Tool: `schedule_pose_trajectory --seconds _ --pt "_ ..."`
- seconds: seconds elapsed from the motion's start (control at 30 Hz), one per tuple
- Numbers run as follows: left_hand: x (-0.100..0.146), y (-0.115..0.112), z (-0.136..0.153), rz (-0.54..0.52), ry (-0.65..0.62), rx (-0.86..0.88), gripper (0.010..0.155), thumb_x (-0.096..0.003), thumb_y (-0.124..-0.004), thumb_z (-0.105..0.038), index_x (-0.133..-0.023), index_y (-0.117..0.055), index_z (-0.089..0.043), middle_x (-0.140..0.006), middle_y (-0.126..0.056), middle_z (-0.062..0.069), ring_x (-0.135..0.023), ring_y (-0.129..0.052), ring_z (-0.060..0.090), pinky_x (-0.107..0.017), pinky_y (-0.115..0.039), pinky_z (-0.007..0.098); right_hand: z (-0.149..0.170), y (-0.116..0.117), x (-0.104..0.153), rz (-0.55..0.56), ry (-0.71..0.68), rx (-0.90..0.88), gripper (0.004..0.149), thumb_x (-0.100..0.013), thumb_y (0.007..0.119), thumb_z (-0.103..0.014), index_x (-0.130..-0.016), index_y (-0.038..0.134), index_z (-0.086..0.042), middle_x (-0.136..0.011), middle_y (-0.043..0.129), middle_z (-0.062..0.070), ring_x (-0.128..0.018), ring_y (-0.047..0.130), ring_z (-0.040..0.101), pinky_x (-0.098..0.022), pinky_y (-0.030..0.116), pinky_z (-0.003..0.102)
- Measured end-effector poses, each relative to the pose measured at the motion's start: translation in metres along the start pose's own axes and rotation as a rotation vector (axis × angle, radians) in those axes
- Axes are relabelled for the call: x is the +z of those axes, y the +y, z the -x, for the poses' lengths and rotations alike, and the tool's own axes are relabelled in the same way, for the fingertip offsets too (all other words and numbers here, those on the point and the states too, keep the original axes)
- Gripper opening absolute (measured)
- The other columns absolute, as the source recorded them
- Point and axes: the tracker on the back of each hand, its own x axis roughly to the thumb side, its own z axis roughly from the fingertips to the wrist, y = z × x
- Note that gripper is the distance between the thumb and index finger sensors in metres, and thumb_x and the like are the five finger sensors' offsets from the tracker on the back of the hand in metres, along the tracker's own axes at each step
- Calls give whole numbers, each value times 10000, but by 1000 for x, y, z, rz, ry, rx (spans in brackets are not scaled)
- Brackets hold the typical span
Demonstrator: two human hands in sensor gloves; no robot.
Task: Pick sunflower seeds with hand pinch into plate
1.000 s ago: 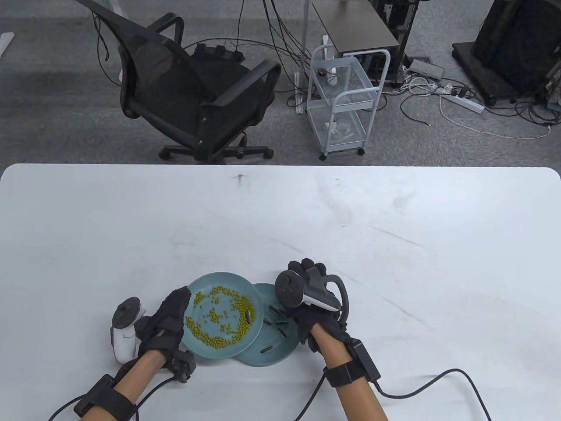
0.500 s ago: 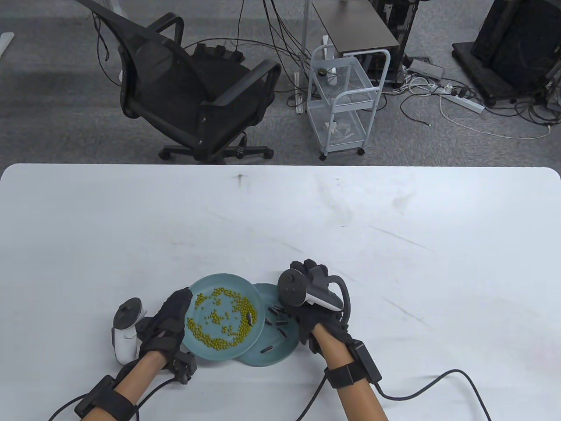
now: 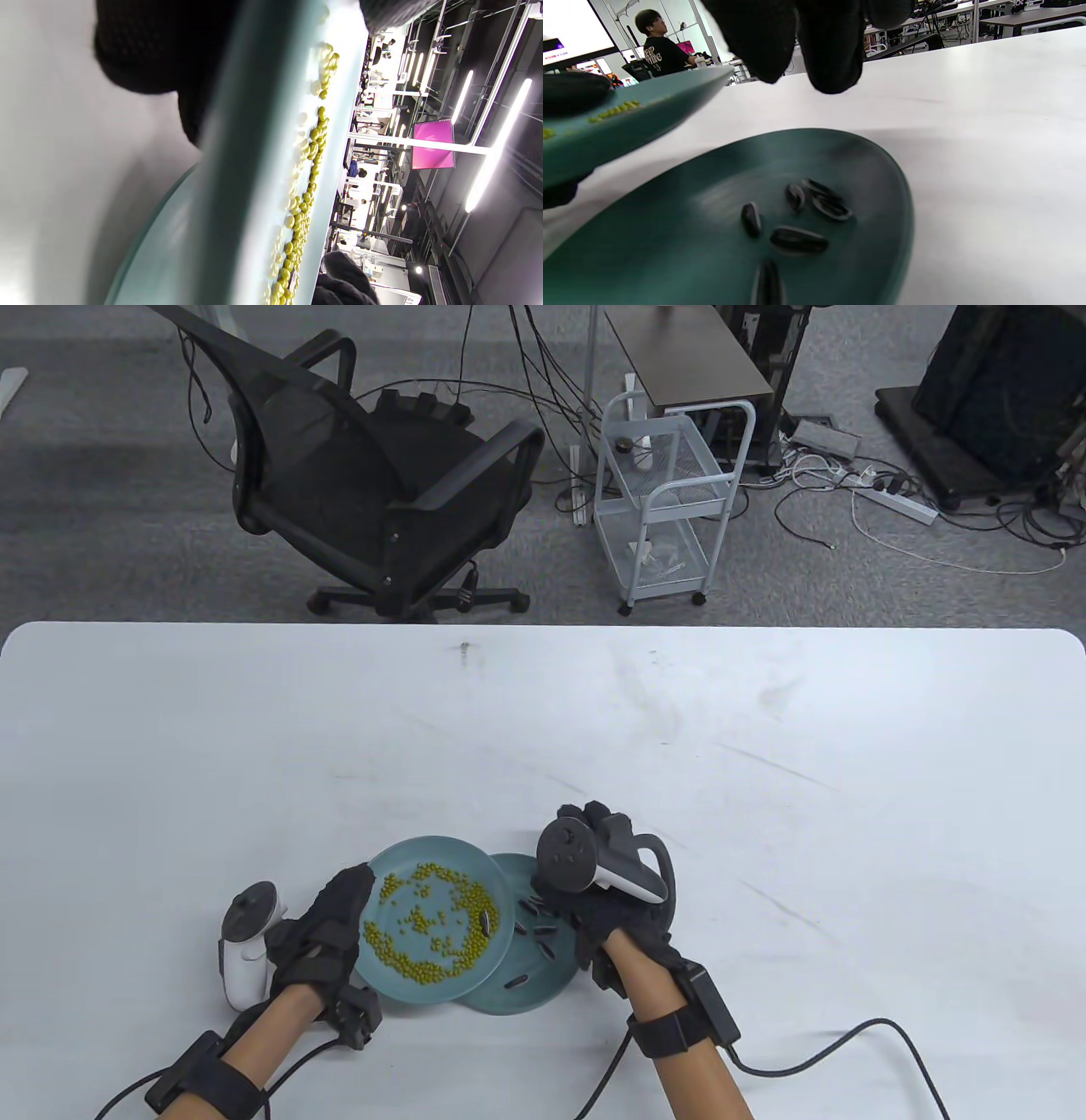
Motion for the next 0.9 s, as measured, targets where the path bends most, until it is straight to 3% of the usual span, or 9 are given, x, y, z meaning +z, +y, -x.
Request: schedule_pose_trajectory --seconds 0.27,0.5,0.9 --pt "0 -2 1 4 4 -2 502 -624 -562 -538 -1031 -518 -249 -783 -888 55 -426 -1044 215 -368 -864 374 -28 -15 8 44 -102 -25 419 -605 841 -265 -852 861 74 -1132 416 397 -972 307 710 -642 282 807" --pt "1 -3 1 8 -1 2 502 -627 -552 -541 -1034 -510 -251 -786 -886 46 -429 -1045 204 -370 -868 365 -56 3 7 -62 -186 -4 397 -624 797 -217 -869 848 91 -1136 377 408 -969 267 715 -636 249 812" --pt "0 -8 3 31 7 -13 502 -625 -553 -545 -1033 -510 -256 -787 -883 43 -430 -1042 208 -373 -864 367 -67 23 6 -111 -225 13 413 -635 773 -226 -868 842 108 -1130 381 409 -964 265 716 -633 249 810"
